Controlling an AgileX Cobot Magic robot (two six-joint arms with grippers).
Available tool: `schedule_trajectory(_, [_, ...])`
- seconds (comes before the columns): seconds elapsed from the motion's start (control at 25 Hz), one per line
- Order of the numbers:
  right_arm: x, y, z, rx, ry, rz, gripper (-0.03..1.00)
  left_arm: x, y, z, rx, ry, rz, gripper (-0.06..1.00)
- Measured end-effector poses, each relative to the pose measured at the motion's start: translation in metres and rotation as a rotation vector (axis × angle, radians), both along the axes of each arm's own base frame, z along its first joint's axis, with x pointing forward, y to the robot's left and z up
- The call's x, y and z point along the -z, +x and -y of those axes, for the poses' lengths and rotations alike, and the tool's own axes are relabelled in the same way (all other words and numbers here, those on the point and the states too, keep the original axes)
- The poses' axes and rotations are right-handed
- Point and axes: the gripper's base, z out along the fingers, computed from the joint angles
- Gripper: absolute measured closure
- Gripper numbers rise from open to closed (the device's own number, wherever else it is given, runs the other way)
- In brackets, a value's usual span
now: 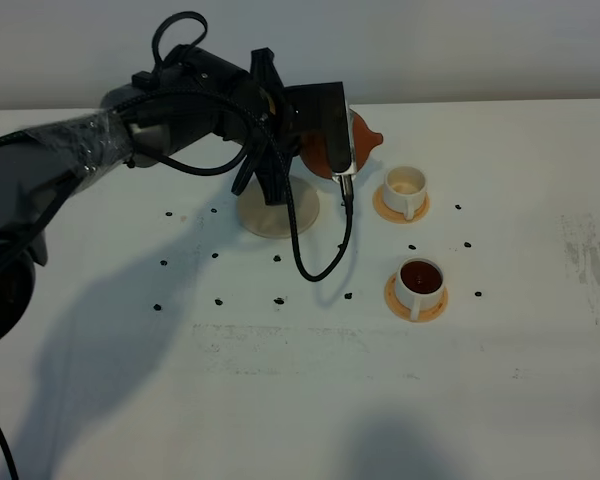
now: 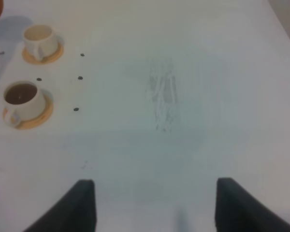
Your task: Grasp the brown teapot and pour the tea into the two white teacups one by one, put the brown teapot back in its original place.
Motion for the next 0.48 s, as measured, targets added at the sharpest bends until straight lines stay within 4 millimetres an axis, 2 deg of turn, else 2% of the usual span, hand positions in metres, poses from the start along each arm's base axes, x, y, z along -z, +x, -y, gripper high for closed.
schedule_trajectory(0.28, [0.0, 0.0, 0.0, 0.001, 0.001, 0.0, 0.45, 0.005, 0.002, 0.004, 0.052, 0.032, 0.043, 0.86])
schedule_trajectory(0.48, [0.0, 0.0, 0.0, 0.001, 0.001, 0.0, 0.45, 0.008, 0.0, 0.014, 0.084, 0.022, 0.084, 0.86])
